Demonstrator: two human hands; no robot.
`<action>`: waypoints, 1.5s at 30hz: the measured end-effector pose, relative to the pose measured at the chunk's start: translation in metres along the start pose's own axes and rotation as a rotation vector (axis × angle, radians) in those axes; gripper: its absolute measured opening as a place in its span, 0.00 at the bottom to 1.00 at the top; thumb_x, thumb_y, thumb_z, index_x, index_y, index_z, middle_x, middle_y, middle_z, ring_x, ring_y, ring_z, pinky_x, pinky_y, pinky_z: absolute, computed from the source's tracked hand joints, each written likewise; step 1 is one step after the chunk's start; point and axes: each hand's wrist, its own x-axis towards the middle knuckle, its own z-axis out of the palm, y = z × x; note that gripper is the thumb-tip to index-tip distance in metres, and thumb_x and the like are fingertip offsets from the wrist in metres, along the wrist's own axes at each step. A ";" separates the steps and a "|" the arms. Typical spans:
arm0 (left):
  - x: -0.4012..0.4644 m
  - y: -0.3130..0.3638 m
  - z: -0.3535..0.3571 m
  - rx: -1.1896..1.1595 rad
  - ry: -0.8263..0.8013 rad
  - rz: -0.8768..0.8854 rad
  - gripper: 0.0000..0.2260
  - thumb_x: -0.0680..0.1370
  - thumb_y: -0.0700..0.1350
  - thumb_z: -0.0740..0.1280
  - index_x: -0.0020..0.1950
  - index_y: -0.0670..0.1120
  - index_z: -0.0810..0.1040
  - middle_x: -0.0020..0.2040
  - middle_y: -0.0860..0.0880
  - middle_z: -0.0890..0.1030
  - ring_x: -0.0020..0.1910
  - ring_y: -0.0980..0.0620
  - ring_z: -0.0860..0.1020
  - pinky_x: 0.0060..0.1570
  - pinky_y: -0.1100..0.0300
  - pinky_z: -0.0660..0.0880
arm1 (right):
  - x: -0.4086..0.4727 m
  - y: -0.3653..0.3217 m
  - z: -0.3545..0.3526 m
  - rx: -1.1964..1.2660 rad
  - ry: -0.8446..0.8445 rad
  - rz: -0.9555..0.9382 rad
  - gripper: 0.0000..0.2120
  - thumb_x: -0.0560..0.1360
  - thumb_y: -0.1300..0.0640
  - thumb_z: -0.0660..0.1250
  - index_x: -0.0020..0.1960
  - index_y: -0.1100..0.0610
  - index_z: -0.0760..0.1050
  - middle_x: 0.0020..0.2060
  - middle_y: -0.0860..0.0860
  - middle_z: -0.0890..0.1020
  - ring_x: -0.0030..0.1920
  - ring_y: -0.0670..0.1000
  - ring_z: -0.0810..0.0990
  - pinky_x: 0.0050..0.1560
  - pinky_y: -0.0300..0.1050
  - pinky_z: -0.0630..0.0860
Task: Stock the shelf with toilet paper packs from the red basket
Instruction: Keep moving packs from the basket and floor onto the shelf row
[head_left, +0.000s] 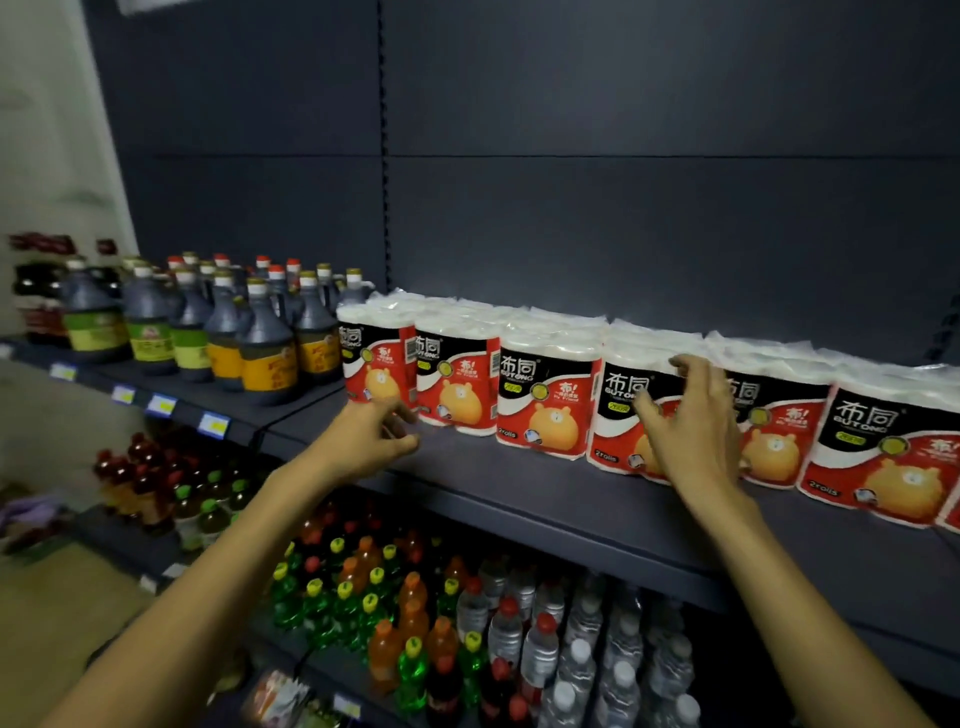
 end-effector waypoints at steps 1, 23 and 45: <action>-0.013 -0.007 -0.002 0.004 0.015 -0.031 0.13 0.75 0.49 0.71 0.57 0.46 0.78 0.47 0.48 0.82 0.44 0.52 0.80 0.45 0.59 0.75 | -0.008 -0.013 0.008 0.071 -0.107 -0.047 0.21 0.74 0.49 0.68 0.64 0.54 0.69 0.59 0.52 0.74 0.57 0.53 0.75 0.51 0.48 0.73; -0.425 -0.366 0.017 -0.100 0.143 -1.203 0.24 0.75 0.50 0.71 0.68 0.43 0.71 0.56 0.44 0.80 0.54 0.46 0.79 0.53 0.56 0.74 | -0.391 -0.278 0.395 0.236 -1.674 -0.589 0.27 0.75 0.52 0.69 0.70 0.59 0.66 0.58 0.56 0.78 0.56 0.56 0.78 0.49 0.43 0.71; -0.566 -0.737 0.265 -0.262 0.344 -1.733 0.24 0.74 0.49 0.72 0.68 0.45 0.70 0.61 0.45 0.78 0.59 0.48 0.77 0.51 0.63 0.70 | -0.748 -0.327 0.843 0.168 -1.971 -0.959 0.24 0.74 0.55 0.69 0.67 0.57 0.69 0.58 0.58 0.78 0.55 0.56 0.77 0.51 0.43 0.71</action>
